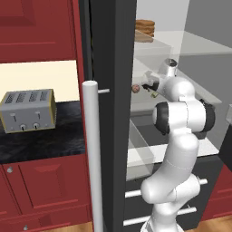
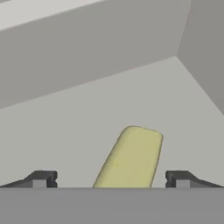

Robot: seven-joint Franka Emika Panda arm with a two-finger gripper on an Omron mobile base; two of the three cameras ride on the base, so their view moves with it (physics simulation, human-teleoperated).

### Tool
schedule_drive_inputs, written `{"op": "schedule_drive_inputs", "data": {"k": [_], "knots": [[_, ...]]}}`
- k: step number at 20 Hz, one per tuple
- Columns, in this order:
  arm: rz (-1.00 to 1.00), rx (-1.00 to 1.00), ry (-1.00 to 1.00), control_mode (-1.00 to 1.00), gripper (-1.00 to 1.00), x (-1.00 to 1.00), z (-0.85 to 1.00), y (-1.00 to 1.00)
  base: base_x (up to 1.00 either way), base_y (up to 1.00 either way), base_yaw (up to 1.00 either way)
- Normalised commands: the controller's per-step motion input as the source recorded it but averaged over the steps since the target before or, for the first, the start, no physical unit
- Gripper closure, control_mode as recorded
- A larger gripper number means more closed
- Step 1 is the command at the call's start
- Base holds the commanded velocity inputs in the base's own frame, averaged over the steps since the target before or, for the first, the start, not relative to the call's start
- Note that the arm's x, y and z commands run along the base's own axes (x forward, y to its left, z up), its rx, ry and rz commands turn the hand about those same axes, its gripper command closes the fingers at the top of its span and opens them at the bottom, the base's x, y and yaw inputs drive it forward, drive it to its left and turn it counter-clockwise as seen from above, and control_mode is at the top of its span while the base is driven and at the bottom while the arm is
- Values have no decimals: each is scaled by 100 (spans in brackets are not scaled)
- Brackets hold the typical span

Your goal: Pick the egg and butter from the fridge and place them by the bowl for mixing.

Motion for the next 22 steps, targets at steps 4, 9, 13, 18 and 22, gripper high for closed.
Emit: {"op": "schedule_drive_inputs", "data": {"k": [4, 9, 13, 18, 22], "knots": [[0, 0, 1, -100, 100, 7, -24, 0, 0, 0, 0], [0, 0, 0, -100, 100, 0, -2, 0, 0, 0, 0], [0, -7, -15, -100, 100, -4, 4, 0, 0, 0, 0], [0, 0, -4, -100, 100, -10, 0, 0, 0, 0, 0], [0, 0, -17, -100, 100, -50, 5, 1, 0, 0, 0]]}}
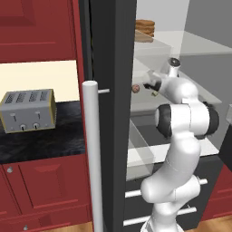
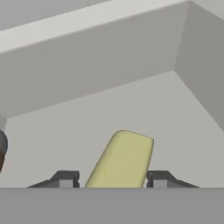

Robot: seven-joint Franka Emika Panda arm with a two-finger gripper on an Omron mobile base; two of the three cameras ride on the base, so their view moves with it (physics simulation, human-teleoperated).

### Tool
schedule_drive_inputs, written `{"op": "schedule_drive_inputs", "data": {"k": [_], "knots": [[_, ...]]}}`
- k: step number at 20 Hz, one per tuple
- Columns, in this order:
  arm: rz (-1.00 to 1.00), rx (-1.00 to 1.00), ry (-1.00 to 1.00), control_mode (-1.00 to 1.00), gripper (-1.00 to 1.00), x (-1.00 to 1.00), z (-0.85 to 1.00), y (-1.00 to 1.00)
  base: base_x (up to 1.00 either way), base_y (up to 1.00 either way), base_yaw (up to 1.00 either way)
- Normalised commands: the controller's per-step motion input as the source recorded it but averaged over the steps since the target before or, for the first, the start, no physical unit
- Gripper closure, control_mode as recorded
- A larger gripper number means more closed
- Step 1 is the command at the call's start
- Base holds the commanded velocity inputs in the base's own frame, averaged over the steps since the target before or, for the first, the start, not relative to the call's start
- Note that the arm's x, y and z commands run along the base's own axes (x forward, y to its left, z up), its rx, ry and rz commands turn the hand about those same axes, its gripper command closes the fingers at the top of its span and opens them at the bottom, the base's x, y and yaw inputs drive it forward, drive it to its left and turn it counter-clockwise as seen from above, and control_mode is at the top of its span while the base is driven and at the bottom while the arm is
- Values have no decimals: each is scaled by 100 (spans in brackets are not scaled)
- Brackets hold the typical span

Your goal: Pick the egg and butter from the fridge and place them by the bowl for mixing.

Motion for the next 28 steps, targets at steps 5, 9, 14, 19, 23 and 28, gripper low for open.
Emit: {"op": "schedule_drive_inputs", "data": {"k": [5, 9, 14, 19, 23, 28], "knots": [[-1, 1, -13, -100, 100, -94, 36, 17, 0, 0, 0], [-6, 14, 0, -100, 100, -100, 82, 18, 0, 0, 0], [-8, 17, 7, -100, 100, -100, 39, 16, 0, 0, 0], [-9, 12, 22, -100, 100, -100, 7, 5, 0, 0, 0], [-13, 7, 11, -100, 100, -100, 34, 0, 0, 0, 0], [-4, -6, -14, 100, 100, -47, 21, 6, -13, 1, 0]]}}
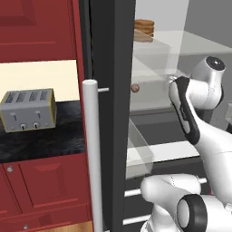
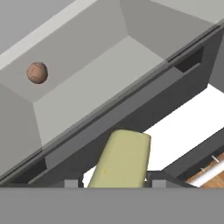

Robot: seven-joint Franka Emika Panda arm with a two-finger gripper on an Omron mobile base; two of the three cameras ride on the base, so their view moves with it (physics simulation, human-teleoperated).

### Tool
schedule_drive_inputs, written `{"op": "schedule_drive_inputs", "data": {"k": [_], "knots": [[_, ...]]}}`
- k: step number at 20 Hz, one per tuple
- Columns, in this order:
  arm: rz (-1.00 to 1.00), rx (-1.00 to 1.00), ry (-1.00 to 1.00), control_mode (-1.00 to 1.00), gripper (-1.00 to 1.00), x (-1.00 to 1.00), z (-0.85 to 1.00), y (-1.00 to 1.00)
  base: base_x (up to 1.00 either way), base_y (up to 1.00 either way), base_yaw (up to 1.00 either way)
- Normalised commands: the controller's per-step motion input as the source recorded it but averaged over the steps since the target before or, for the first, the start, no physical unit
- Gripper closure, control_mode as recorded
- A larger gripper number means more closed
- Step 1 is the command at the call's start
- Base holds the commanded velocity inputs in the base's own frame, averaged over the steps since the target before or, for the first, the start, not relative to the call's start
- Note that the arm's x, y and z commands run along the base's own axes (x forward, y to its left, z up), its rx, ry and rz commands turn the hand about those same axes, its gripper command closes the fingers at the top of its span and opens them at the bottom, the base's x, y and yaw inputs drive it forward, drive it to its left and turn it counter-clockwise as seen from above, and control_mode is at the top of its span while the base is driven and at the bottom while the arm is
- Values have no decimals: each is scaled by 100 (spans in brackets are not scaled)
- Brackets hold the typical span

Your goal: Pick the egg and butter from the fridge and place them by the bowl for mixing.

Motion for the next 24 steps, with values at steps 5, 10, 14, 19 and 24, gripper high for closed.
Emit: {"op": "schedule_drive_inputs", "data": {"k": [5, 10, 14, 19, 24], "knots": [[0, 0, 0, 100, 100, 0, 0, 0, -100, 21, 12], [0, 0, 0, 100, 100, 0, 0, 0, -100, 35, 16], [0, 0, 0, 100, 100, 0, 0, 0, -100, 31, -71], [0, 0, 0, 100, 100, 0, 0, 0, -100, 35, -79], [0, 0, 0, 100, 100, 0, 0, 0, -61, -41, -72]]}}
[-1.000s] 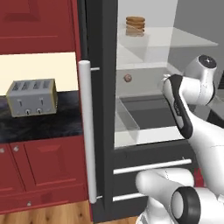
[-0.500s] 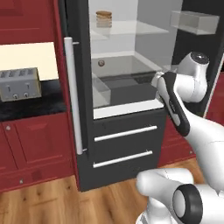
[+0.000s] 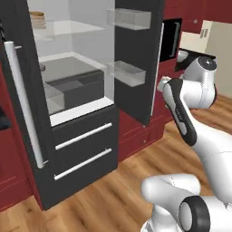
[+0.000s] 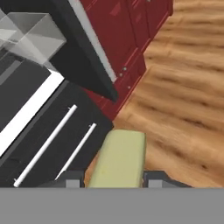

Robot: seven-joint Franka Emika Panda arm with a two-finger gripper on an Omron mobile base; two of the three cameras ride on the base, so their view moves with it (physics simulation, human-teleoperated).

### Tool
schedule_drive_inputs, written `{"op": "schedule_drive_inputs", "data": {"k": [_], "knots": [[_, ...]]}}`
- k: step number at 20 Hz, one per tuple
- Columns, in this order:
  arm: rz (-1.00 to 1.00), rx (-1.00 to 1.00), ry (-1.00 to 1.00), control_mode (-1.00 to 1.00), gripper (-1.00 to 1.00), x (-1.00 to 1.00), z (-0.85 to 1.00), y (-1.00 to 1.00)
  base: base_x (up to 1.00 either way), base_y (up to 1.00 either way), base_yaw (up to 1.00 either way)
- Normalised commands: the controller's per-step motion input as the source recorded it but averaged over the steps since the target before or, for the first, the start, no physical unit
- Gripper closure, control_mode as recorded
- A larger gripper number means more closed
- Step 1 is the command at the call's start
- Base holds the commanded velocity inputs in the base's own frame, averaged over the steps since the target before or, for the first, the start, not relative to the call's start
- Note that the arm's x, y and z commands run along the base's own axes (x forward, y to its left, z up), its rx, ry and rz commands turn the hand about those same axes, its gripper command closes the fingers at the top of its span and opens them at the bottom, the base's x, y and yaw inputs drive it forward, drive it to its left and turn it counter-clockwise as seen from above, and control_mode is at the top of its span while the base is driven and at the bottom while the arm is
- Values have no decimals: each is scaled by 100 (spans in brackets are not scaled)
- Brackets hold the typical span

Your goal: Pick the egg and butter from the fridge and place them by the bowl for mixing.

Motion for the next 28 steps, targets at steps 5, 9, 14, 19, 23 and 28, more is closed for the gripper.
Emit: {"op": "schedule_drive_inputs", "data": {"k": [5, 9, 14, 19, 23, 28], "knots": [[0, 0, 0, 100, 100, 0, 0, 0, 1, -99, -63], [0, 0, 0, 100, 100, 0, 0, 0, 96, -100, -36], [0, 0, 0, 100, 100, 0, 0, 0, 100, -100, -7], [0, 0, 0, 100, 100, 0, 0, 0, 100, -100, 1], [0, 0, 0, 100, 100, 0, 0, 0, 100, -100, 11], [0, 0, 0, 100, 100, 0, 0, 0, 100, -84, 23]]}}
